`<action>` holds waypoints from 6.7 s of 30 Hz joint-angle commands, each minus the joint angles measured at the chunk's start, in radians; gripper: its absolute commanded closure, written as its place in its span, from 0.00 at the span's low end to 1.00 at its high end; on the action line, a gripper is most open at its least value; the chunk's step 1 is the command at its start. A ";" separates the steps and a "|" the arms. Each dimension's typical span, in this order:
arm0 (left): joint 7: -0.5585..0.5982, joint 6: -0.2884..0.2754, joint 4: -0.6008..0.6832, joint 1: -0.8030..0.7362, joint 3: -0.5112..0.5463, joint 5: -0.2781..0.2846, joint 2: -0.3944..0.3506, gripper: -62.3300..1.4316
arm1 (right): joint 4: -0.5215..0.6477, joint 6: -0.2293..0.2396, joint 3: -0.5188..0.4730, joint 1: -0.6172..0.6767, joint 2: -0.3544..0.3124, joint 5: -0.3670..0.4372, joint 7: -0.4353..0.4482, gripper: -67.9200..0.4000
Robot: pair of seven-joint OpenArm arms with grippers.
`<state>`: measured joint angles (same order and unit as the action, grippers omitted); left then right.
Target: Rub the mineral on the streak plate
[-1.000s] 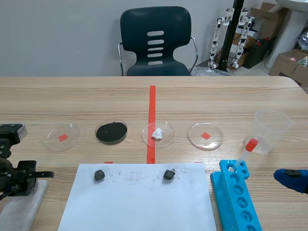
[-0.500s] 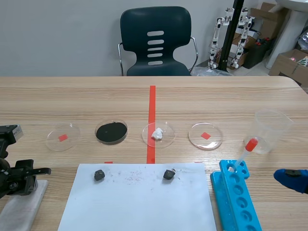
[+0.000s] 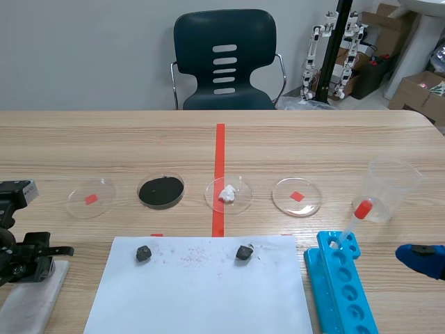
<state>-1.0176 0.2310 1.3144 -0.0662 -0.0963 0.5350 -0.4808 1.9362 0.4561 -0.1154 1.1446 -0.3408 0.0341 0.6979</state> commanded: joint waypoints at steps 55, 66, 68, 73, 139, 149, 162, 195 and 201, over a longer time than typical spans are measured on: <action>-0.033 -0.037 0.000 0.003 0.007 -0.068 0.000 0.79 | 0.008 0.001 -0.001 -0.001 0.000 0.014 0.015 0.00; -0.056 0.014 0.000 0.003 0.007 -0.184 0.001 0.79 | 0.008 0.001 -0.001 -0.001 0.000 0.014 0.015 0.00; -0.051 0.005 0.000 0.003 0.007 -0.135 0.001 0.79 | 0.008 0.001 -0.001 -0.001 0.000 0.014 0.015 0.00; -0.019 -0.050 0.000 0.002 0.006 0.004 0.001 0.79 | 0.008 0.001 -0.001 -0.001 0.000 0.014 0.015 0.00; -0.004 0.017 0.000 -0.003 -0.056 -0.191 -0.003 0.79 | 0.008 0.001 -0.001 -0.001 0.000 0.014 0.015 0.00; -0.005 0.042 0.002 -0.013 -0.056 -0.215 -0.002 0.79 | 0.008 0.001 -0.001 -0.001 0.000 0.014 0.015 0.00; 0.024 -0.047 0.002 -0.019 -0.056 0.010 0.001 0.79 | 0.008 0.001 -0.001 -0.001 0.000 0.014 0.015 0.00; 0.040 -0.093 0.002 -0.020 -0.056 0.061 0.001 0.79 | 0.008 0.001 -0.001 -0.001 0.000 0.014 0.015 0.00; 0.037 -0.087 0.002 -0.020 -0.056 -0.004 0.000 0.79 | 0.008 0.001 -0.001 -0.001 0.000 0.014 0.015 0.00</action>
<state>-0.9718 0.1478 1.3209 -0.0692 -0.1410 0.5423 -0.5011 1.9362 0.4561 -0.1154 1.1446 -0.3408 0.0338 0.6979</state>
